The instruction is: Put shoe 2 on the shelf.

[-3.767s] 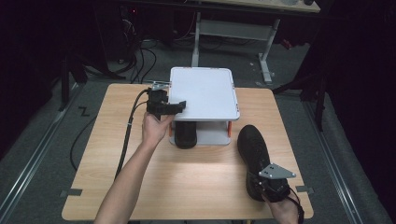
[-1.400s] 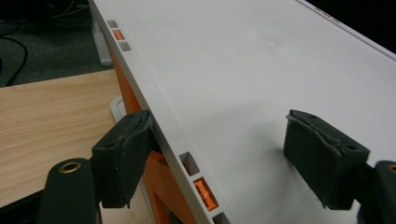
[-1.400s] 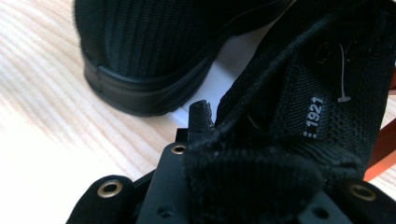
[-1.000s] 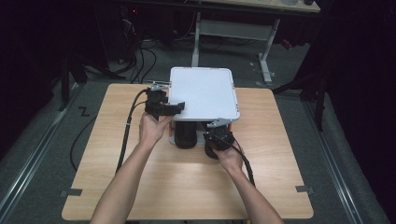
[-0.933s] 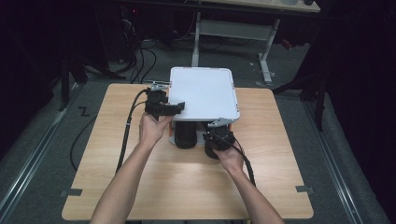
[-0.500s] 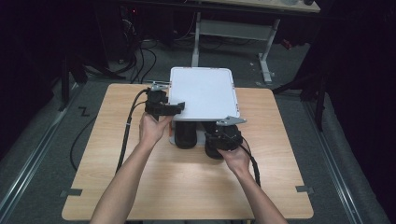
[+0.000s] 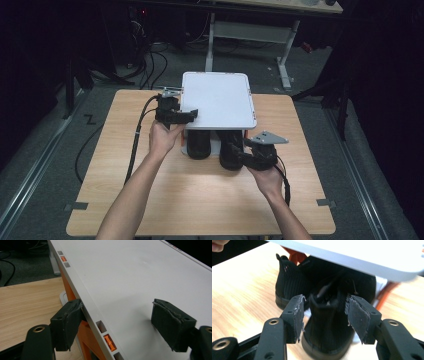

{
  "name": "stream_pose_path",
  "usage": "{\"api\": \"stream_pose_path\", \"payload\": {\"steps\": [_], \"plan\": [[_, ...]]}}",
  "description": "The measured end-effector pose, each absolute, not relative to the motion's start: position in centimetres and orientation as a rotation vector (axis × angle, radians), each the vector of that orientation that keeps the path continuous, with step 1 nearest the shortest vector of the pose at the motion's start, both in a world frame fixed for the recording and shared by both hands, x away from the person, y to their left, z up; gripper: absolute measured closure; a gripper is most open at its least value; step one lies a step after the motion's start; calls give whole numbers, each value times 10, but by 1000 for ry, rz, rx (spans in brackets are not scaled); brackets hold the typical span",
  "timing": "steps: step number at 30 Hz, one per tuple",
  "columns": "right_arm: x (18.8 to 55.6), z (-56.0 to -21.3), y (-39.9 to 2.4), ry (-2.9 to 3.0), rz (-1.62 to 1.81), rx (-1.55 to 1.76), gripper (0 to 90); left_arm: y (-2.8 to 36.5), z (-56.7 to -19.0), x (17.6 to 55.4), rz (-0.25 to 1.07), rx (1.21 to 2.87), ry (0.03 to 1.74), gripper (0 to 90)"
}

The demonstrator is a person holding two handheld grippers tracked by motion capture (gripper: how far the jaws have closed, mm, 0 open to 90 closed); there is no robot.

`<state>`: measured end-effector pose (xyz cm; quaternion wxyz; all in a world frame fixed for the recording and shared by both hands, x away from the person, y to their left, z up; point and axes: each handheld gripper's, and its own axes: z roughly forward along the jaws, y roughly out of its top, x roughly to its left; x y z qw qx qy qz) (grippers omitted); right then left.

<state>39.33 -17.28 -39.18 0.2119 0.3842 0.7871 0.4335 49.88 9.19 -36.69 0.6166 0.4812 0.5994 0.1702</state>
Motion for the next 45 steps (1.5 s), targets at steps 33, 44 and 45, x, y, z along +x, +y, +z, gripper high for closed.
{"api": "stream_pose_path", "payload": {"steps": [33, 44, 45], "plan": [[405, -437, -157, 2270, 1093, 1146, 592, 92, -366, 496, 392, 1105, 1381, 257], [427, -436, -150, 2287, 1091, 1159, 614, 92, -366, 497, 390, 1106, 1381, 256], [429, -436, -150, 2285, 1085, 1166, 614, 92, -366, 497, 390, 1106, 1382, 256]]}}
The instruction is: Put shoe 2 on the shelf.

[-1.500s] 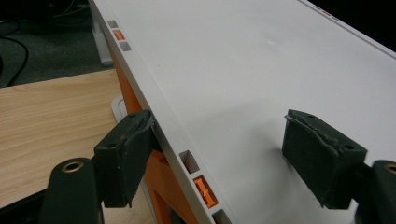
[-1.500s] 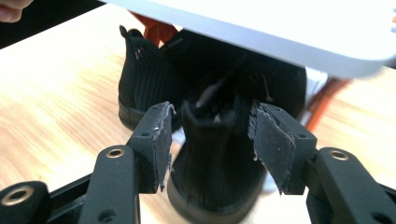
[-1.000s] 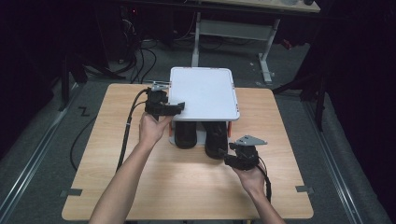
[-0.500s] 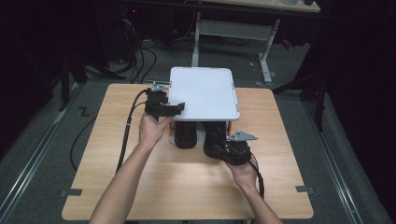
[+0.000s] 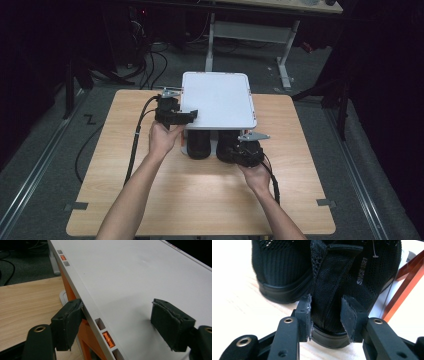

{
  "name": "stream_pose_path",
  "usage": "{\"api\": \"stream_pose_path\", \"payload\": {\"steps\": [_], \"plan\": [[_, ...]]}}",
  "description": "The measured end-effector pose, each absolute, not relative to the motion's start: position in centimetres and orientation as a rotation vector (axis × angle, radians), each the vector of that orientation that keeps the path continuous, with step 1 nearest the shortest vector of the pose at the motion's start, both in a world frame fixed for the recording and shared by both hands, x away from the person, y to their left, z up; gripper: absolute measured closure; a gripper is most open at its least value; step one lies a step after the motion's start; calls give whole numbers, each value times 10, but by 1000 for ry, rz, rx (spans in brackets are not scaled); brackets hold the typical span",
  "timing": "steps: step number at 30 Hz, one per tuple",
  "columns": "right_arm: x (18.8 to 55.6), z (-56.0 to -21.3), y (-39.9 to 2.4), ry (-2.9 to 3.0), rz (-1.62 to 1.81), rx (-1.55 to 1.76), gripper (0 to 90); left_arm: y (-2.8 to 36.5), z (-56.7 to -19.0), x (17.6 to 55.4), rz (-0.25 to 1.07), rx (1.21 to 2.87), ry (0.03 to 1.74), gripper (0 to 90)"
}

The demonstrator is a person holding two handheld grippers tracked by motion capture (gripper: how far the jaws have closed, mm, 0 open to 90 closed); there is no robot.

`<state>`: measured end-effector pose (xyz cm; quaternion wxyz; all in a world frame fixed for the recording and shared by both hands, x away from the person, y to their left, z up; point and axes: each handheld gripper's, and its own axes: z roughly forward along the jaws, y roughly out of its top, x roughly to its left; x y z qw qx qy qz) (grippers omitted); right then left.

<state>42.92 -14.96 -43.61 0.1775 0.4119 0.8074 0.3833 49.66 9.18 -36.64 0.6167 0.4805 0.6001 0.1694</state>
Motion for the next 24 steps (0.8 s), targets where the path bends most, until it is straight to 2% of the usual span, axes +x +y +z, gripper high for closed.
{"api": "stream_pose_path", "payload": {"steps": [12, 17, 24], "plan": [[445, -438, -151, 2282, 1088, 1168, 609, 91, -366, 496, 400, 1111, 1376, 258], [442, -435, -154, 2280, 1099, 1176, 545, 92, -366, 496, 393, 1103, 1383, 260], [432, -418, -171, 2253, 1157, 1165, 522, 88, -365, 492, 449, 1132, 1343, 270]]}}
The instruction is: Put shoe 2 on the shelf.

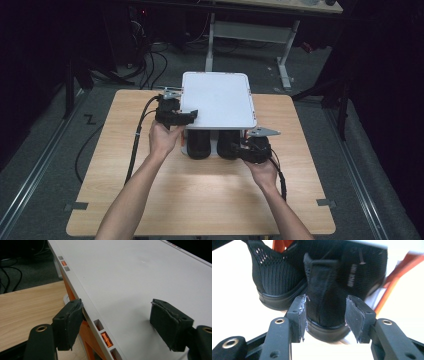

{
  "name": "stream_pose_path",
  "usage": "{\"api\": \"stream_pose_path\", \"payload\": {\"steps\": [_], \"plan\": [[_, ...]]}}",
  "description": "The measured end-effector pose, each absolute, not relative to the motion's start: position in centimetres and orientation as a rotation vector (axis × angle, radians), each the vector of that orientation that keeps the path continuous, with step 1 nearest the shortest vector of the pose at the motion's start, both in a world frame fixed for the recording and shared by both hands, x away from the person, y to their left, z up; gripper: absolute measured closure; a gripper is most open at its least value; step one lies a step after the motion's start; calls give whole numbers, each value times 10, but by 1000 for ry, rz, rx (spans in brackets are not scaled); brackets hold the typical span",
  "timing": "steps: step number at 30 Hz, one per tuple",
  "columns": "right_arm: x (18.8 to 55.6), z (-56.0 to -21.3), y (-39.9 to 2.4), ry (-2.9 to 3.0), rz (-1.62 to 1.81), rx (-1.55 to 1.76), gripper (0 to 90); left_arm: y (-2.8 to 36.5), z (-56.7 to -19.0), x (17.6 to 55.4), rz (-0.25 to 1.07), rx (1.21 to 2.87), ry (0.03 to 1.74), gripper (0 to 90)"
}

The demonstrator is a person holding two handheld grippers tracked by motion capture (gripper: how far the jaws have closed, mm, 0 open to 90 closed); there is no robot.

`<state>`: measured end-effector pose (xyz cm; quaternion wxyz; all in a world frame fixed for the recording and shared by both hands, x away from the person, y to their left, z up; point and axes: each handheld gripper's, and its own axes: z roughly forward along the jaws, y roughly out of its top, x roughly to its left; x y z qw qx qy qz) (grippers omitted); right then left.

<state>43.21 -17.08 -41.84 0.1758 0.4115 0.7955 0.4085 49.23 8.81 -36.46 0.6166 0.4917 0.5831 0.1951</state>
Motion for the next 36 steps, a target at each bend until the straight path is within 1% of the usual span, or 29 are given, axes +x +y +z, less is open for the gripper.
{"api": "stream_pose_path", "payload": {"steps": [3, 10, 24, 36], "plan": [[426, -405, -189, 2211, 1189, 1177, 519, 88, -364, 491, 456, 1140, 1334, 286], [421, -392, -211, 2140, 1229, 1179, 508, 91, -360, 486, 468, 1139, 1331, 288], [407, -384, -239, 2051, 1314, 1181, 467, 115, -346, 452, 499, 1066, 1254, 295], [398, -386, -265, 1992, 1319, 1205, 454, 133, -349, 424, 498, 1054, 1231, 291]]}}
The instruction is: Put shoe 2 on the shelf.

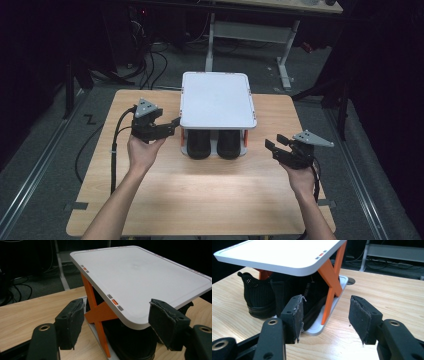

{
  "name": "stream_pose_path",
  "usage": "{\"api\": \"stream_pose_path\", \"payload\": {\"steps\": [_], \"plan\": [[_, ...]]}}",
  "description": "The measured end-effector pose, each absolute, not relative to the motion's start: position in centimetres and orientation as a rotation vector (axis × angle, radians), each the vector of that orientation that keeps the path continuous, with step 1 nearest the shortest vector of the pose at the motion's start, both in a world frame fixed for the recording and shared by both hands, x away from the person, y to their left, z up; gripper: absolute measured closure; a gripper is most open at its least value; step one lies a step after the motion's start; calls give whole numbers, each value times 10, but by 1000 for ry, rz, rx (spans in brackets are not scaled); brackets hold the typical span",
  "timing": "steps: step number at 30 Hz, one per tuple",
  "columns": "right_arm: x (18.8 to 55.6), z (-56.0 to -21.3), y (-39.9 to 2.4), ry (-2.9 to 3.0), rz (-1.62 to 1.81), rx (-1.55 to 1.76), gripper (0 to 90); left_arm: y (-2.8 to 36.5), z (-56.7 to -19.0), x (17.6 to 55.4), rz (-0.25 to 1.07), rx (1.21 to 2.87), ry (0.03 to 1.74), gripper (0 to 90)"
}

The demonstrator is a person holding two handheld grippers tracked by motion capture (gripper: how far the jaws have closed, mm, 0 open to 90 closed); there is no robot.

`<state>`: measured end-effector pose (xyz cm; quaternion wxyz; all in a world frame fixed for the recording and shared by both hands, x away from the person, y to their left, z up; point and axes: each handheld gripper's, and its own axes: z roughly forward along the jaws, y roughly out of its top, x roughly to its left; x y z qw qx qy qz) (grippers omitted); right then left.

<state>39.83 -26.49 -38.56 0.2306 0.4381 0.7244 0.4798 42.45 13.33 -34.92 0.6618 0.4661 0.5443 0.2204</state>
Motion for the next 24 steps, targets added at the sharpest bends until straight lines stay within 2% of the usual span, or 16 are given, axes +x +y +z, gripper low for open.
{"api": "stream_pose_path", "payload": {"steps": [24], "plan": [[384, -408, -298, 1959, 1309, 1307, 460, 159, -374, 390, 461, 1040, 1275, 249]]}}
